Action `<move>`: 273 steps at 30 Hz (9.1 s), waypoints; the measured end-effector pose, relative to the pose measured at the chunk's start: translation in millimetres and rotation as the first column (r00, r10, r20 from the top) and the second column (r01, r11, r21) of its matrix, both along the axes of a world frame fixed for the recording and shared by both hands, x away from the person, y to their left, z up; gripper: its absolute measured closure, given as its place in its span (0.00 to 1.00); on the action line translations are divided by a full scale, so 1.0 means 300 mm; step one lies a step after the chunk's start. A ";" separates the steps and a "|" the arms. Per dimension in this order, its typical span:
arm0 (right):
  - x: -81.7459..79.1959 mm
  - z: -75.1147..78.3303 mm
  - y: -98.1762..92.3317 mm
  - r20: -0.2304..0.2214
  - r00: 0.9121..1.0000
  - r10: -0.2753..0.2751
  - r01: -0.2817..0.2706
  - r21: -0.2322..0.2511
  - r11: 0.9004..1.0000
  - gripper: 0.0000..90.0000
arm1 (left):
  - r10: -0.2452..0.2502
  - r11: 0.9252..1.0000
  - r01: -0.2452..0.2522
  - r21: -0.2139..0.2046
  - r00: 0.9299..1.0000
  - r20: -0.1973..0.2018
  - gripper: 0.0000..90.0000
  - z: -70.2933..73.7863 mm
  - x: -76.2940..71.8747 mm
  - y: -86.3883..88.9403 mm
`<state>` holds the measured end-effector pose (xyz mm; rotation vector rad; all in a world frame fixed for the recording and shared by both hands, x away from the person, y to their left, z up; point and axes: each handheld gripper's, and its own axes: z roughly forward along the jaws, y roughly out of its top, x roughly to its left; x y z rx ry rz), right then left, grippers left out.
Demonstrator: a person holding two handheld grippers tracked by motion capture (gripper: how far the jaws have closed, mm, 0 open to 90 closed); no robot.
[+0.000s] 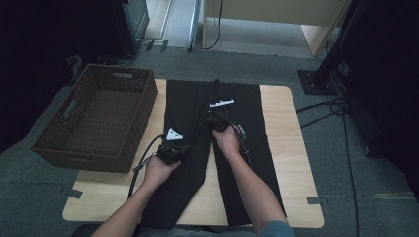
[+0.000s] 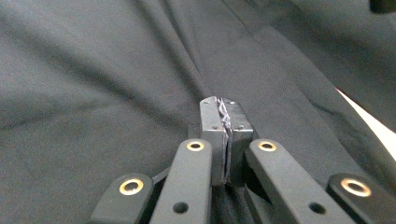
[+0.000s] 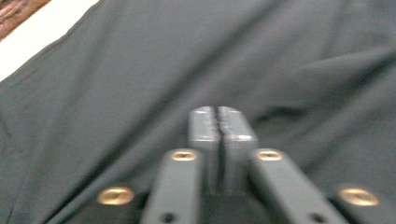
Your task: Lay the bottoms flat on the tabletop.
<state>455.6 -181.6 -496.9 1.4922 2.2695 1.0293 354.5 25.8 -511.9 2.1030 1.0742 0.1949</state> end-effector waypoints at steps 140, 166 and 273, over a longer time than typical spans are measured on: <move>-0.494 0.009 -0.380 0.202 0.979 0.013 -0.028 0.071 0.997 0.61 | -0.058 0.992 0.058 0.112 0.998 0.002 1.00 0.034 -0.134 0.050; -0.161 -0.069 -0.333 0.149 0.979 -0.141 0.153 -0.074 0.985 0.89 | -0.028 0.999 0.028 0.045 1.000 0.009 1.00 0.037 -0.170 0.072; -0.336 -0.037 -0.391 0.178 0.981 -0.080 0.076 0.030 0.997 0.55 | 0.036 0.998 -0.039 0.051 0.998 0.050 0.52 0.029 -0.053 0.082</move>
